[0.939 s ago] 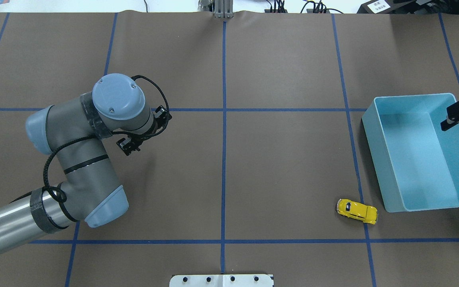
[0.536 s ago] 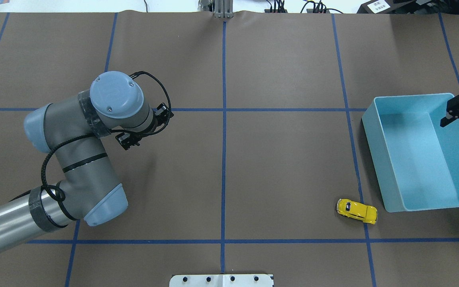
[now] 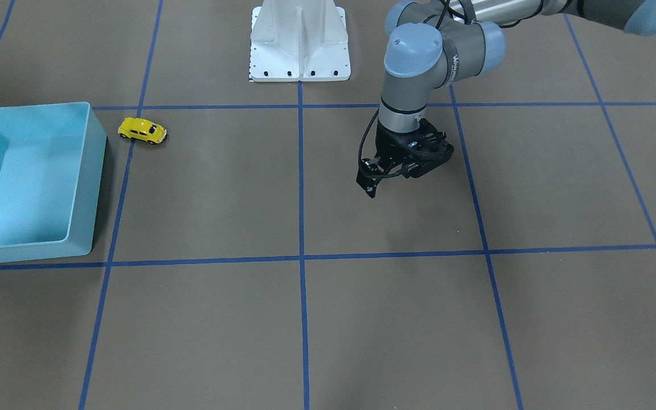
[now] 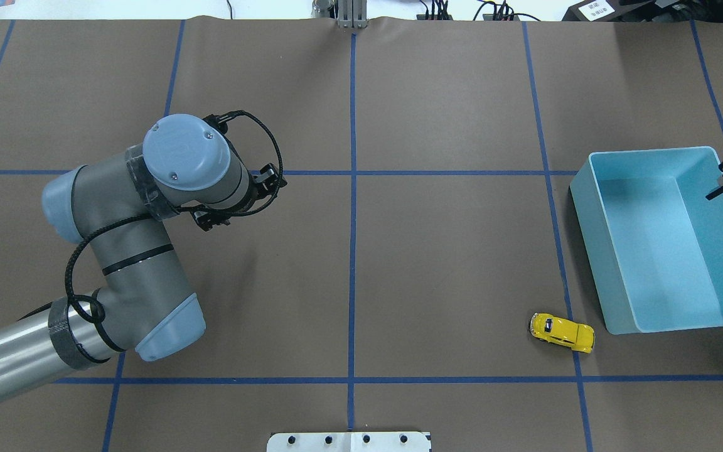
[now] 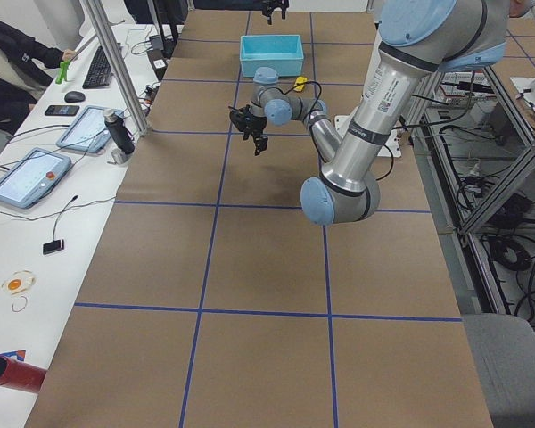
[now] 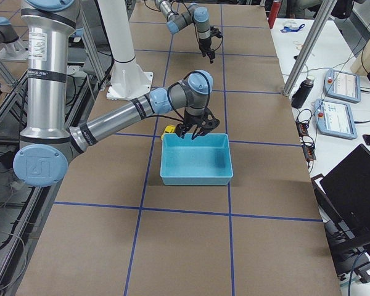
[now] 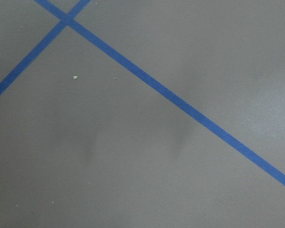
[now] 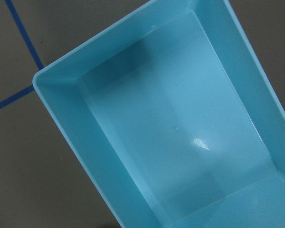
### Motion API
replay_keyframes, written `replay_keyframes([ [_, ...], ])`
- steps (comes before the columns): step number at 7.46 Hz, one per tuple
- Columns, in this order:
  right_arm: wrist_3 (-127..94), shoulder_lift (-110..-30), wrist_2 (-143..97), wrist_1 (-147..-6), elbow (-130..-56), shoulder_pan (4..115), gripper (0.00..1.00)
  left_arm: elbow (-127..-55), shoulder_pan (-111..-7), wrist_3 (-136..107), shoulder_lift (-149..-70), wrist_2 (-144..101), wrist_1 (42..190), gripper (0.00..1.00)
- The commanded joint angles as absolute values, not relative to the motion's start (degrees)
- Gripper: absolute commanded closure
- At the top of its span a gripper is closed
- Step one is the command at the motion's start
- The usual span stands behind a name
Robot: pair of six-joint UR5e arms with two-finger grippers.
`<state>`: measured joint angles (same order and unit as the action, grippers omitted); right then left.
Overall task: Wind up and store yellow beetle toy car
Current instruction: 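Move the right gripper over the car stopped beside the blue bin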
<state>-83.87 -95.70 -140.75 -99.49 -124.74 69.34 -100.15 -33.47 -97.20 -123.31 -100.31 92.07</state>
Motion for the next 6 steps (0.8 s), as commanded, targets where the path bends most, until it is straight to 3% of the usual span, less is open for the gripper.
replay_keyframes([
  [1, -98.2, -95.54, -142.55, -97.23, -127.43, 69.17, 0.0, -100.37, -31.39, -95.98, -123.14, -99.49, 92.9, 0.0],
  [3, -110.71, -95.54, -143.09, -89.49, -127.18, 64.1, 0.0, -100.46, -29.28, -95.54, -123.05, -96.77, 92.9, 0.0],
  [6, -117.74, -95.45, -136.7, -88.77, -127.0, 55.14, 0.0, -101.25, -28.39, -95.45, -122.87, -95.89, 92.9, 0.0],
])
